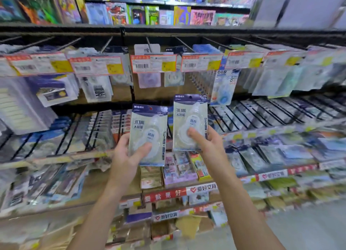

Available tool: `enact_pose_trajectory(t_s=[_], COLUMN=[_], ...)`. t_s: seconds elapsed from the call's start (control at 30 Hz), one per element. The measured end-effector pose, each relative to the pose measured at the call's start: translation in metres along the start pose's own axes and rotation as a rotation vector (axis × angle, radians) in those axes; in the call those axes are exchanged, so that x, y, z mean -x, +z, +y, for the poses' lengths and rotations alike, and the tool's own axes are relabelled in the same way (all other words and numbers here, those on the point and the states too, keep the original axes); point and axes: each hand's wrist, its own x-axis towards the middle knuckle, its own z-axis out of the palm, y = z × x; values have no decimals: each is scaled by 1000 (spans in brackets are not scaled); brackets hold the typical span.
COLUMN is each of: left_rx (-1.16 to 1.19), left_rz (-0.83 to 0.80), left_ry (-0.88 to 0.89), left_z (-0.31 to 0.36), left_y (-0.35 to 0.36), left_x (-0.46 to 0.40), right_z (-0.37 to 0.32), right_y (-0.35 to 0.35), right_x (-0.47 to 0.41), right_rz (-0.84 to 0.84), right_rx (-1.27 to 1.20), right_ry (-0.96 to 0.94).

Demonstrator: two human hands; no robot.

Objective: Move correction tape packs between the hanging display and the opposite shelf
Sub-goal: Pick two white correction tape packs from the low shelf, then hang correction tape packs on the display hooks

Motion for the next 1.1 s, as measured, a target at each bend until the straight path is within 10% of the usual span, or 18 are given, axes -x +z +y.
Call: enact_pose_trajectory(t_s=[1.1], left_rx=[-35], left_rz=[84], left_ry=[-4], left_z=[-6], left_y=[19], left_x=[-56], right_z=[-2], right_y=[-20], right_x=[-77], right_rz=[-109], right_rx=[-30], right_ry=[-286])
